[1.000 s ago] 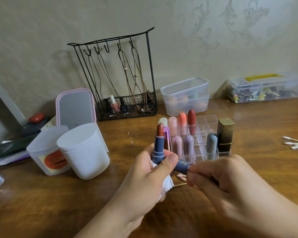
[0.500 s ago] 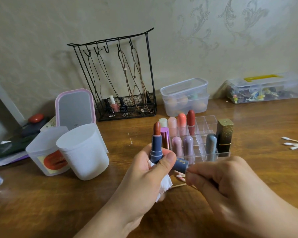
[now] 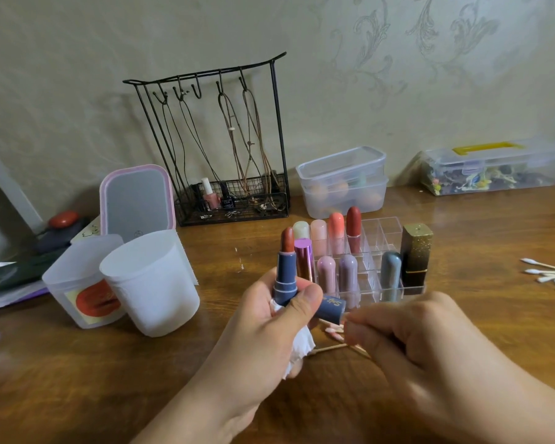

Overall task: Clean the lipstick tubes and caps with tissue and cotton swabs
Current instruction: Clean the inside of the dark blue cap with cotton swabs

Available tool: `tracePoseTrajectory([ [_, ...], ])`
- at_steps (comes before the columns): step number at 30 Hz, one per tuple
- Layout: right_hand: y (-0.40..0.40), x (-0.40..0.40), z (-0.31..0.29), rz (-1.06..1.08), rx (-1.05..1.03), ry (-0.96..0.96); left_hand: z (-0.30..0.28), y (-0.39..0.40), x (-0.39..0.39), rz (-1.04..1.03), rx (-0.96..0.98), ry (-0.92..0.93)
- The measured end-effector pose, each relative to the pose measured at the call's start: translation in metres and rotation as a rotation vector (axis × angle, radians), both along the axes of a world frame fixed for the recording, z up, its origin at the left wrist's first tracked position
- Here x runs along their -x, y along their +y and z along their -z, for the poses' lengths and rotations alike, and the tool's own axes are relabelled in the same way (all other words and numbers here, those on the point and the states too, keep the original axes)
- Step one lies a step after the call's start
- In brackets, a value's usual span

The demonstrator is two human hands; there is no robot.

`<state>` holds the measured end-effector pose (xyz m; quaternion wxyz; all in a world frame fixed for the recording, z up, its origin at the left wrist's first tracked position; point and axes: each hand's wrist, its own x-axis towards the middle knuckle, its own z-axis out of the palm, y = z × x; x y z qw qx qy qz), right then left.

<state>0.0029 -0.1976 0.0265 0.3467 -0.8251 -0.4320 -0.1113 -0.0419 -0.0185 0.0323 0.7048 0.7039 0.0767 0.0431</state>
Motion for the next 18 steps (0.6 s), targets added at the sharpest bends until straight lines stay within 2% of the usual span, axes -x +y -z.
tracePoseTrajectory([
  [5, -0.006, -0.004, -0.004, 0.012, -0.104, 0.036, -0.003, 0.000, 0.000, 0.020, 0.054, 0.015],
  [10, -0.006, -0.004, -0.005, -0.101, 0.020, 0.051, -0.003, 0.002, 0.000, -0.012, 0.076, 0.008],
  [14, -0.012, -0.006, -0.009, -0.014, -0.134, 0.062, -0.002, 0.004, 0.000, -0.015, 0.092, 0.006],
  [16, -0.010, -0.007, -0.007, 0.016, -0.029, 0.017, -0.003, 0.005, -0.001, -0.036, 0.119, -0.003],
  [18, -0.010, -0.004, -0.008, -0.046, 0.069, 0.033, -0.004, 0.007, -0.001, -0.055, 0.186, 0.010],
])
